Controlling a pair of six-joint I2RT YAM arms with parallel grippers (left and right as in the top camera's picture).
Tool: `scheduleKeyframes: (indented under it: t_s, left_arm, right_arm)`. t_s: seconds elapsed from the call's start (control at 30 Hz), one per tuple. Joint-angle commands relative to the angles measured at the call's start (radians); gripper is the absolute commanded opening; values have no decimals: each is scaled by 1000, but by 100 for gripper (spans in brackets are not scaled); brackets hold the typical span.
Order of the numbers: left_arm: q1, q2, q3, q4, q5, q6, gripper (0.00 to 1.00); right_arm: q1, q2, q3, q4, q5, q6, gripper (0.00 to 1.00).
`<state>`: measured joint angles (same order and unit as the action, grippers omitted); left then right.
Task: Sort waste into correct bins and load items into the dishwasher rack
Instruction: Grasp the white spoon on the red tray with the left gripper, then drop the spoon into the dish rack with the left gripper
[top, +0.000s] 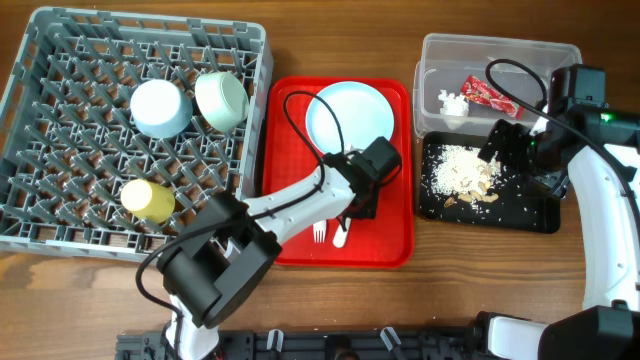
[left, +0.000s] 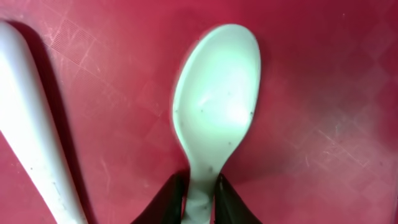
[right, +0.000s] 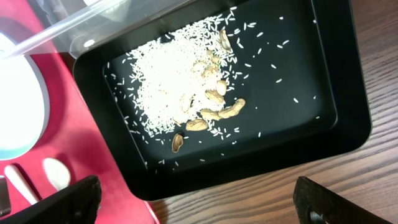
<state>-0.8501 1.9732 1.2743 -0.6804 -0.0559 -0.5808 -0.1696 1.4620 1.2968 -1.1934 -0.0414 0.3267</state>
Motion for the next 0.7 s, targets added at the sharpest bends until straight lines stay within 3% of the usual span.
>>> scheduleKeyframes:
  t_s: [0.0, 0.03, 0.37, 0.53, 0.67]
  left_arm:
    - [-6, 19, -16, -2, -51, 0, 8]
    - [-6, 19, -16, -2, -51, 0, 4]
    - [-5, -37, -16, -8, -51, 0, 4]
    - [52, -176, -16, -77, -51, 8, 4]
    - [180, -362, -3, -204, -50, 168, 4]
  right_arm:
    - [-3, -19, 18, -2, -13, -13, 100]
    - [-3, -20, 18, -2, -13, -13, 100]
    - [-3, -19, 18, -5, -13, -13, 100]
    - [-3, -19, 18, -6, -13, -30, 100]
    - [-3, -19, 18, -6, -13, -35, 100]
